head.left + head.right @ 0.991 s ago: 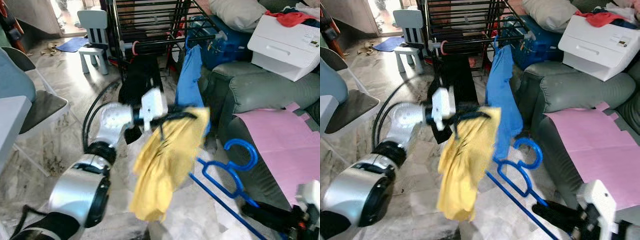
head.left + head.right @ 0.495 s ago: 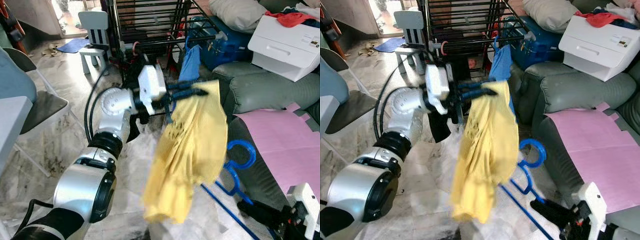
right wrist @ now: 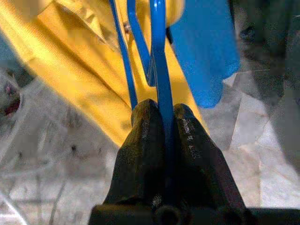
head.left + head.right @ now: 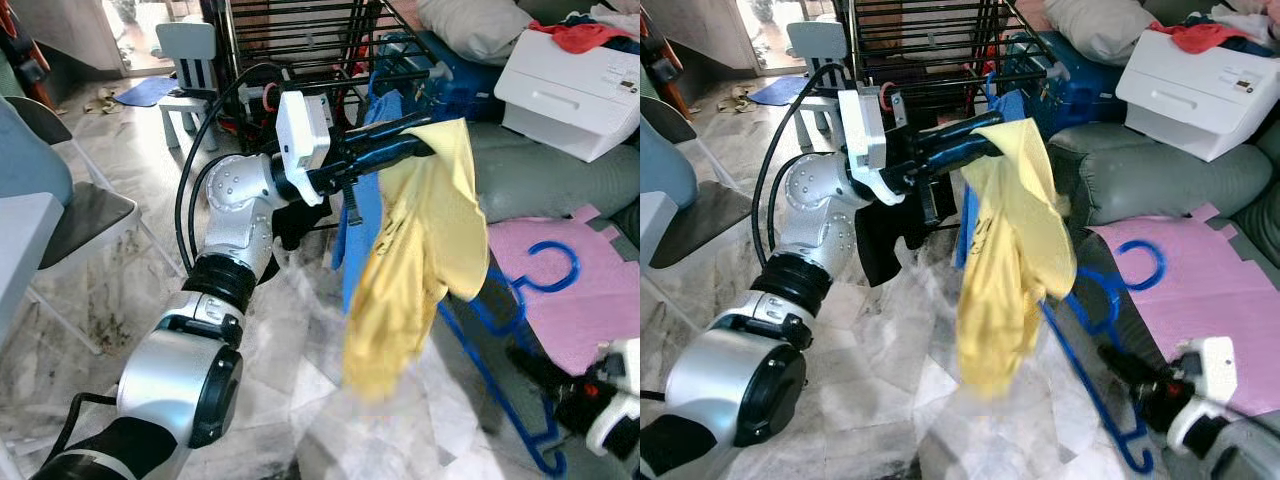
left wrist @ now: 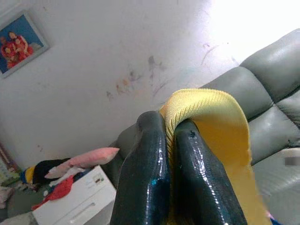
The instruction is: Hang hanger
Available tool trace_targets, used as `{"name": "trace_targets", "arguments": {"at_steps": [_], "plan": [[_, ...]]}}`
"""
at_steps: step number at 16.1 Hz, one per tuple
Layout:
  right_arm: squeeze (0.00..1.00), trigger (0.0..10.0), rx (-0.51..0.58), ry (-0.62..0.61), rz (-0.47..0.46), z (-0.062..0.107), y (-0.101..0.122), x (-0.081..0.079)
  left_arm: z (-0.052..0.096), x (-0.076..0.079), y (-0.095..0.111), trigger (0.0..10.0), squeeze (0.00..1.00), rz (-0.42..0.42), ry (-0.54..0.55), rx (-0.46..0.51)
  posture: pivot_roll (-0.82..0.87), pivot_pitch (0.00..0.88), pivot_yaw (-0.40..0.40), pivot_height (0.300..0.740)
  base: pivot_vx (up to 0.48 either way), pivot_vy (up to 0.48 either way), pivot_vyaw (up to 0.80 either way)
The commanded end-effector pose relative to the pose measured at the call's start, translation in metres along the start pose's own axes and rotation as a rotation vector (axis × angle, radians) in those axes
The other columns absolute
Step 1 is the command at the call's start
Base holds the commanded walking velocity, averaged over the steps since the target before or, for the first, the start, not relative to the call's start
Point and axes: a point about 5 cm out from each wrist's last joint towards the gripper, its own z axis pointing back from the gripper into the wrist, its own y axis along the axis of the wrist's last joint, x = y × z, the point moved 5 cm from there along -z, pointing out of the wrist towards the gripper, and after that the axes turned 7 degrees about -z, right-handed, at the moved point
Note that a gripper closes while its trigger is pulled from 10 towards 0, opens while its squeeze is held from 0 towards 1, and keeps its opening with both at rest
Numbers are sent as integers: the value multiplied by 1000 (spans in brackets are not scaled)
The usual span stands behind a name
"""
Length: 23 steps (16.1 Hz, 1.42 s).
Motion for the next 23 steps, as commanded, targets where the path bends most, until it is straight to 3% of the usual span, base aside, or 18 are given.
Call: {"name": "trace_targets", "arguments": {"at_steps": [1,3,5,8,9,10,11,12,14,17,18,19,20,21,22,23], "plan": [[0,10000,28,-113,-45,5,5,20,-3,-6,14,10000,0,-36,16,49,-9,0,0,740,0,0,0],[0,10000,84,-104,-53,1,20,15,0,8,6,10000,0,-9,-1,36,-9,0,0,740,0,0,0],[0,10000,282,-172,-125,-5,64,21,3,36,-8,10000,0,77,-5,25,-12,0,0,740,0,0,0],[0,10000,418,-143,-174,-9,98,13,10,65,-30,10000,0,179,-47,-50,-8,0,-2,740,0,0,0],[0,10000,444,-118,-167,-13,107,4,13,76,-39,10000,0,191,-58,-85,-8,0,-1,740,0,0,0],[0,10000,473,-61,-157,-21,119,-14,17,87,-54,10000,0,224,-45,-138,-8,0,-3,740,0,0,0],[0,10000,524,-9,-138,-31,135,-39,24,110,-71,10000,0,245,-82,-224,-13,0,-1,740,0,0,0],[0,10000,533,-3,-140,-33,138,-43,25,114,-73,10000,0,252,-91,-235,-13,0,-1,740,0,0,0],[0,10000,682,3,-172,-37,174,-62,29,148,-83,10000,0,364,-180,-287,-17,0,4,740,0,0,0],[0,10000,703,10,-188,-44,183,-72,31,162,-90,10000,0,418,-206,-314,-22,0,4,740,0,0,0],[0,10000,566,41,-45,-62,160,-93,31,173,-92,10000,0,433,-241,-331,-21,0,-1,740,0,0,0],[0,10000,528,37,14,-67,152,-97,30,174,-92,10000,0,432,-241,-330,-21,0,-4,740,0,0,0],[0,10000,527,-73,90,-69,145,-84,28,175,-90,10000,0,439,-233,-316,-20,0,-6,740,0,0,0],[0,10000,590,-151,25,-62,153,-65,27,174,-89,10000,0,444,-223,-313,-21,0,-7,740,0,0,0],[0,10000,635,-143,-34,-58,160,-64,26,174,-89,10000,0,441,-219,-314,-24,0,-6,740,0,0,0],[0,10000,674,-27,-99,-58,166,-82,24,175,-90,10000,0,422,-210,-317,-26,0,-5,740,0,0,0]]}}
